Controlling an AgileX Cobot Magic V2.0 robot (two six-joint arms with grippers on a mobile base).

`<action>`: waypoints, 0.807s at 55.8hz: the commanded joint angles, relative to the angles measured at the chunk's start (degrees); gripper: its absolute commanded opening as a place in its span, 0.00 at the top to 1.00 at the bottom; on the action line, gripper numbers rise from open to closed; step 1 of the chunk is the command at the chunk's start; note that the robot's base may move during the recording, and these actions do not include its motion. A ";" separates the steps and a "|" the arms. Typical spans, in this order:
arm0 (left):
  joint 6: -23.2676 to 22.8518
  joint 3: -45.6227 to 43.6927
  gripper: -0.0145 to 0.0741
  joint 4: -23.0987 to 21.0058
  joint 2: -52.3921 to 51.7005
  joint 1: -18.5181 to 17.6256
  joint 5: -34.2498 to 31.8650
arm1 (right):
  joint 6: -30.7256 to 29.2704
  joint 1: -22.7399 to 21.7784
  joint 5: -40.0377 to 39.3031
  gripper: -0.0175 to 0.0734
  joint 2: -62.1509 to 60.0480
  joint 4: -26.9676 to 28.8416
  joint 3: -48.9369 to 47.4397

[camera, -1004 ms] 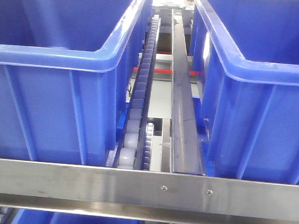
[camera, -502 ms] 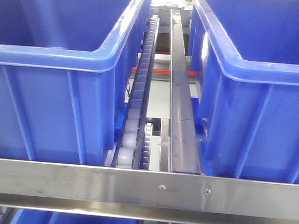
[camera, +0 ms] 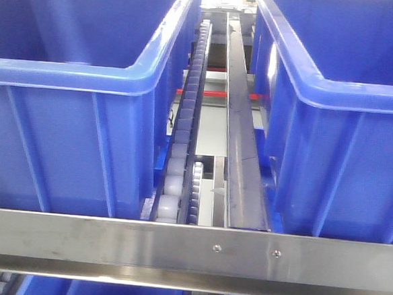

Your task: Pick and sort blue part to right shelf

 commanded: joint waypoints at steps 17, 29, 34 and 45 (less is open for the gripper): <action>-0.38 2.18 0.70 -0.53 -1.74 0.02 -4.96 | -0.48 -0.30 -5.52 0.75 -0.94 0.27 -0.42; -0.38 2.18 0.70 -0.53 -1.74 0.02 -4.96 | -0.48 -0.30 -5.52 0.75 -0.94 0.27 -0.42; -0.38 2.18 0.70 -0.53 -1.74 0.02 -4.96 | -0.48 -0.30 -5.52 0.75 -0.94 0.27 -0.42; -0.38 2.18 0.70 -0.53 -1.74 0.02 -4.96 | -0.48 -0.30 -5.52 0.75 -0.94 0.27 -0.42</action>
